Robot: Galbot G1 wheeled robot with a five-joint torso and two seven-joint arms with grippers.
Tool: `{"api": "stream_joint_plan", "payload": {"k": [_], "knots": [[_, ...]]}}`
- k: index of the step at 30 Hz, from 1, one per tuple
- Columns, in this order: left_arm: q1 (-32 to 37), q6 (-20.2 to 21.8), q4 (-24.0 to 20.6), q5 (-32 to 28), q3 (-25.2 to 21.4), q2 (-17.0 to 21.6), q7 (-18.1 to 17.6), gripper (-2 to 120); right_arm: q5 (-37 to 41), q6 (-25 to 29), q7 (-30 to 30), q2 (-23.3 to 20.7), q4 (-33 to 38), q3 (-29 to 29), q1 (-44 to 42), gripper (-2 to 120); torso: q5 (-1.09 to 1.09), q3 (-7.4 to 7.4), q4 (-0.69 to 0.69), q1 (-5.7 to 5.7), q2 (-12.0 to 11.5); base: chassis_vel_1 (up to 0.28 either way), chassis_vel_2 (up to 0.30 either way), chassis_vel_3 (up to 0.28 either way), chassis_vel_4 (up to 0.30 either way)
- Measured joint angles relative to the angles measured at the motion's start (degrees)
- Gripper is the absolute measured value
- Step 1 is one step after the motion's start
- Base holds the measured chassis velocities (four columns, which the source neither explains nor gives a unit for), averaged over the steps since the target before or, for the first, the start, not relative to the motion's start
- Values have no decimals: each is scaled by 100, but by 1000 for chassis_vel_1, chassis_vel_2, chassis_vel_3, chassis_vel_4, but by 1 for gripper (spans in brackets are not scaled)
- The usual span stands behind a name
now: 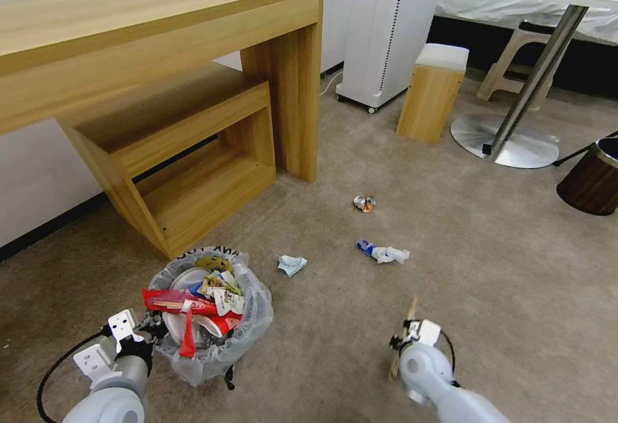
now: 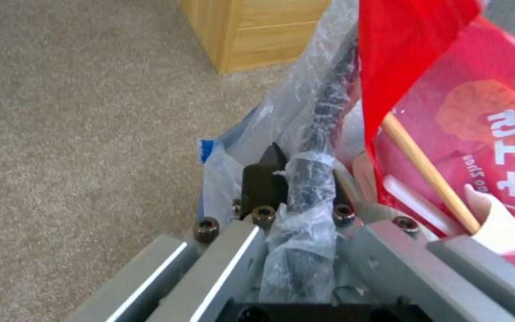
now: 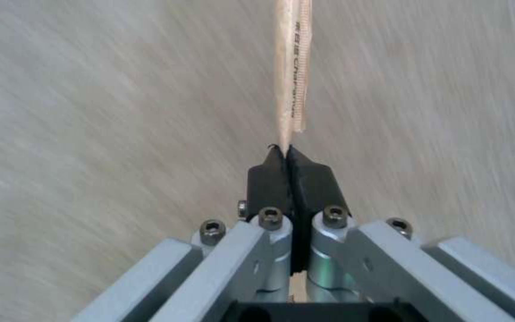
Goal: Pick up the trash bin and place the garbage on the floor into it.
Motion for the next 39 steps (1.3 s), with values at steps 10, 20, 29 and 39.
{"api": "stream_joint_plan", "payload": {"k": [10, 20, 29, 39], "knots": [[21, 35, -21, 23, 34, -40, -5, 1, 174, 557, -465, -725, 1645, -965, 1611, 0, -1, 0, 2, 0, -1, 0, 0, 0, 0], [13, 84, -76, 37, 72, -37, -8, 1, 93, 881, -1232, -847, 2294, -2359, 3276, 0, -3, 0, 1, 1, -1, 0, 0, 0, 0], [34, 115, -169, 39, 61, -68, -14, 1, -393, 1386, -1900, -557, 2273, -4128, 4314, 0, -2, 0, 1, 0, -1, 0, 0, 0, 0], [73, 111, -237, 86, 47, -154, -7, 1, -888, 1632, -2143, -100, 1574, -5346, 5058, 0, -1, 0, 1, 1, 0, 0, 0, 0, 0]]}}
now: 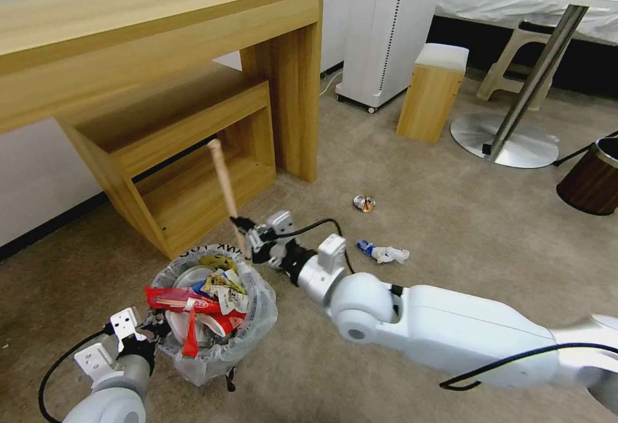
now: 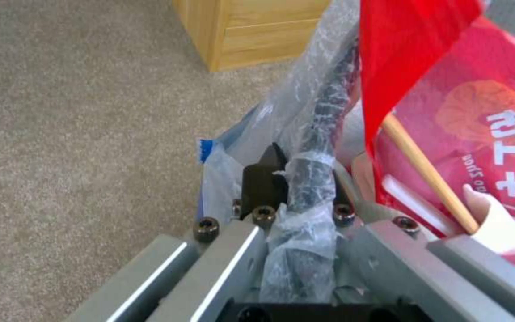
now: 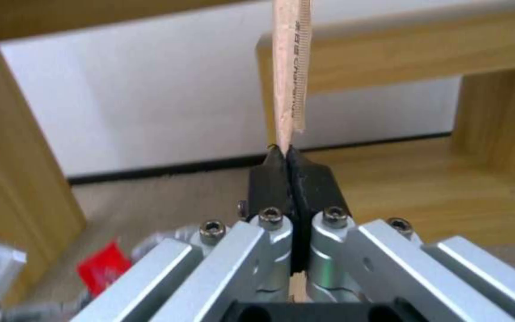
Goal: Pick up the trash bin and place the garbage on the floor into it.
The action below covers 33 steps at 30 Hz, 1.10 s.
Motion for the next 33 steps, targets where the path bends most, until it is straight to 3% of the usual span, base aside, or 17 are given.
{"api": "stream_joint_plan", "payload": {"k": [8, 33], "knots": [[46, -35, -25, 33, -27, -37, 17, 1, -91, 39, 7, 378, -168, -328, 20, 0, 0, 0, 0, 0, 1, 0, 0, 0, 0], [-40, -53, -9, -93, -72, 20, 21, 1, -474, 180, -128, 949, -858, -1042, -243, 0, 0, -1, 0, -1, 1, 0, 0, 0, 0]]}}
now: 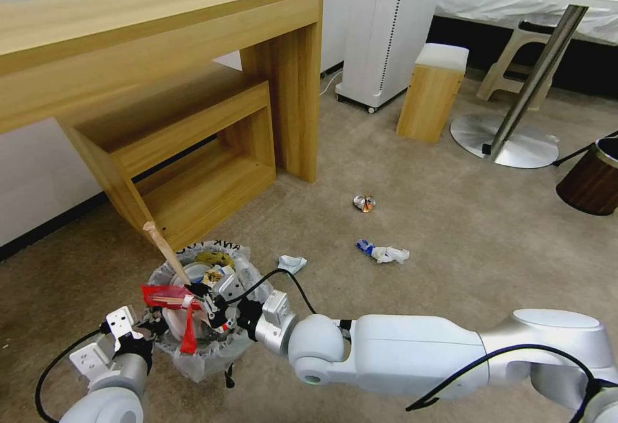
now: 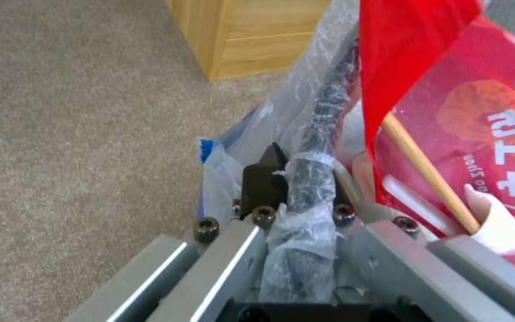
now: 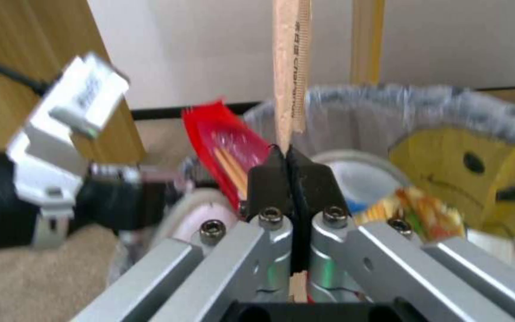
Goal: Pick up the trash bin and place the garbage on the floor into it.
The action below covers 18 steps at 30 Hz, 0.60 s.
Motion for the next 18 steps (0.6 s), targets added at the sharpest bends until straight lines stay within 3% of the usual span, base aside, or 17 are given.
{"api": "stream_joint_plan", "payload": {"k": [18], "knots": [[-36, 2, 30, -10, 25, -1, -5, 1, -382, 80, -86, -89, -433, -148, -367, 0, 1, 0, 0, 0, 0, 0, 0, 0, 0]]}}
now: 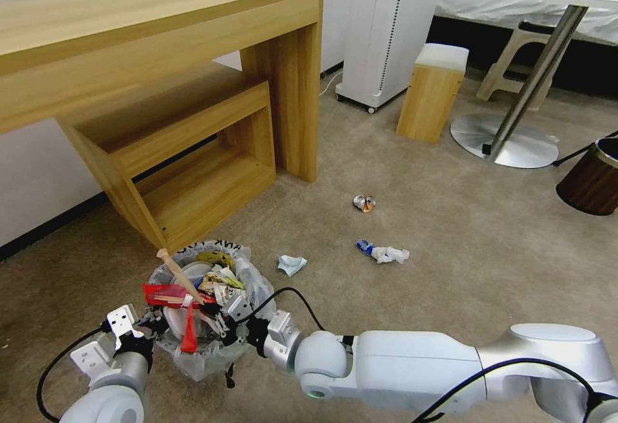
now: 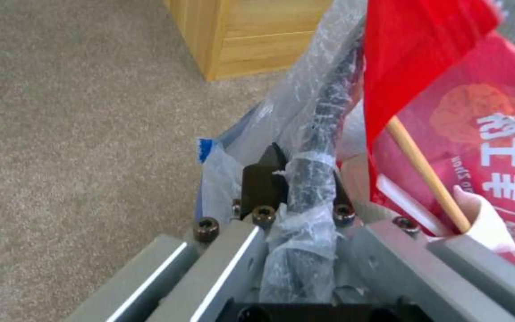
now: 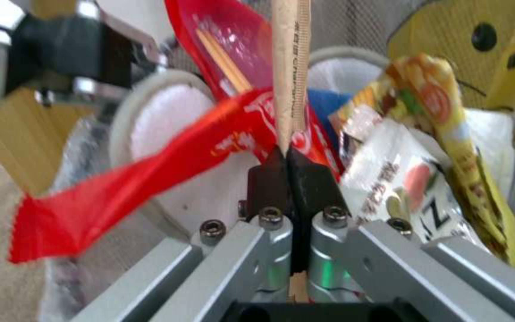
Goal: Pick up the trash bin and place the garbage on the floor into it.
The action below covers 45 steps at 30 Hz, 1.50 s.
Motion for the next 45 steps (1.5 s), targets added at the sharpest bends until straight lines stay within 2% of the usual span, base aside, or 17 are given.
{"api": "stream_joint_plan", "payload": {"k": [21, 23, 26, 28, 30, 32, 33, 34, 37, 38, 41, 42, 44, 45], "knots": [[62, 15, -70, 21, 17, -12, -2, 1, -166, -309, 329, -236, -22, -63, -100, 0, 0, 0, 0, 0, 0, 0, 0, 0, 0], [62, 15, -70, 24, 16, -14, -2, 1, -163, -317, 330, -239, 3, -52, -99, 3, 0, 0, 0, 0, 0, 0, 0, 0, 0], [59, 13, -71, 33, 11, -22, -2, 1, -142, -308, 310, -239, 47, -30, -63, 18, -1, 0, 0, 0, 0, 0, 0, 0, 0], [58, 13, -71, 34, 8, -23, -2, 1, -132, -305, 300, -235, 54, -19, -52, 22, 0, 0, 0, 0, 0, 0, 0, 0, 0], [59, 11, -71, 35, 5, -25, -2, 1, -111, -289, 276, -201, 78, 9, -19, 33, 0, 0, 0, 0, 0, 0, 0, 0, 0], [59, 11, -71, 35, 5, -25, -2, 1, -111, -289, 276, -201, 78, 9, -19, 33, 0, 0, 0, 0, 0, 0, 0, 0, 0], [60, 12, -73, 34, 7, -26, -1, 1, -110, -281, 265, -188, 95, 20, -1, 38, 0, 0, 1, 0, 0, 0, 0, 0, 0], [60, 12, -73, 34, 7, -26, -1, 1, -110, -281, 265, -188, 95, 20, -1, 38, 0, 0, 1, 0, 0, 0, 0, 0, 0], [57, 12, -76, 29, 6, -25, 4, 1, -111, -250, 257, -150, 138, 66, 19, 57, 0, 0, 0, 0, 0, 0, 0, 0, 0], [57, 12, -76, 29, 6, -25, 4, 1, -111, -250, 257, -150, 138, 66, 19, 57, 0, 0, 0, 0, 0, 0, 0, 0, 0], [35, 15, -67, 18, -4, -13, 4, 1, -95, -225, 257, -142, 317, 189, 25, 71, 0, 0, 0, 0, 0, 0, 0, 0, 0], [35, 15, -67, 18, -4, -13, 4, 1, -95, -225, 257, -142, 317, 189, 25, 71, 0, 0, 0, 0, 0, 0, 0, 0, 0], [18, 16, -35, 15, -5, -11, 2, 1, -94, -210, 257, -148, 359, 226, 6, 80, -1, 0, 0, 0, 0, 0, 0, 0, 0], [5, 18, -2, 13, -5, -10, 1, 1, -101, -194, 256, -154, 377, 258, -27, 88, -1, 0, 0, 0, 0, 0, 0, 0, 0]]}}
